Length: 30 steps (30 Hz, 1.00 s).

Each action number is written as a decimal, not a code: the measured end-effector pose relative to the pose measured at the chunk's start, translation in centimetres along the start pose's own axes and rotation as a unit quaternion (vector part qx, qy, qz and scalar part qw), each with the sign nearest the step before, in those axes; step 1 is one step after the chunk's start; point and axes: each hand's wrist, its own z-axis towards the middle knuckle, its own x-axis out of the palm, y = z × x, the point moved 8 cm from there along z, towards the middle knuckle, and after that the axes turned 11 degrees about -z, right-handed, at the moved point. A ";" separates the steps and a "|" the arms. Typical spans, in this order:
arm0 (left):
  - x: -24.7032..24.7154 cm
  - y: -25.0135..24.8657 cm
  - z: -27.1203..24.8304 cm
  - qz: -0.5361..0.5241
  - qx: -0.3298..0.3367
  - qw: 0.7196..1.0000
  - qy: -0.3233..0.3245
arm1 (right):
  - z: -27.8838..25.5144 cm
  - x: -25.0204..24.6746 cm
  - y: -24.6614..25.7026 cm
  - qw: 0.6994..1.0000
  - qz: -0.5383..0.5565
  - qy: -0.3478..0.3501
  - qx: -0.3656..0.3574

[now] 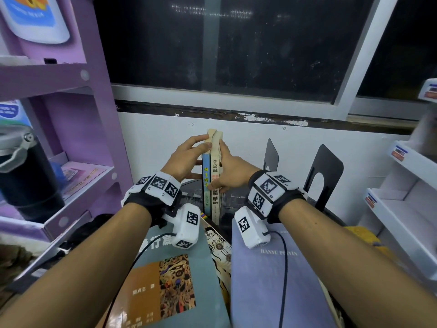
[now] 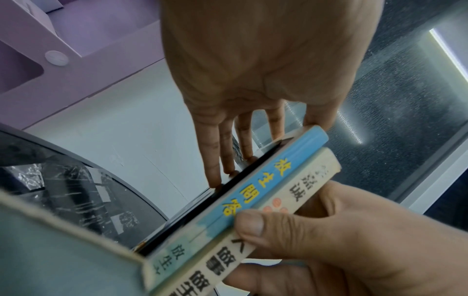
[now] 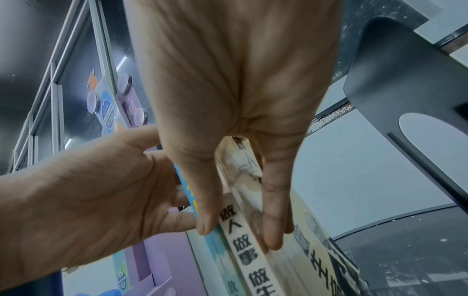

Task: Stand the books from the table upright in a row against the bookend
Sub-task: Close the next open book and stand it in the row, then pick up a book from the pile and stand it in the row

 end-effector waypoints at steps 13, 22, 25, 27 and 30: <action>0.1 -0.4 -1.8 0.020 -0.032 0.999 0.015 | -1.9 -0.9 0.3 1.000 0.004 0.004 0.020; -0.7 -1.1 -5.3 0.108 -0.039 0.993 0.009 | -5.4 -1.2 1.3 0.996 -0.073 0.018 0.038; -1.5 -1.2 -6.7 0.136 -0.043 0.990 0.001 | -6.7 -0.8 1.6 0.995 -0.081 0.026 0.047; -2.2 -1.3 -7.6 0.148 -0.048 0.988 -0.006 | -7.7 -0.4 2.2 0.994 -0.094 0.037 0.044; -3.3 -1.4 -9.0 0.166 -0.055 0.985 -0.016 | -9.5 0.2 3.5 0.990 -0.123 0.051 0.043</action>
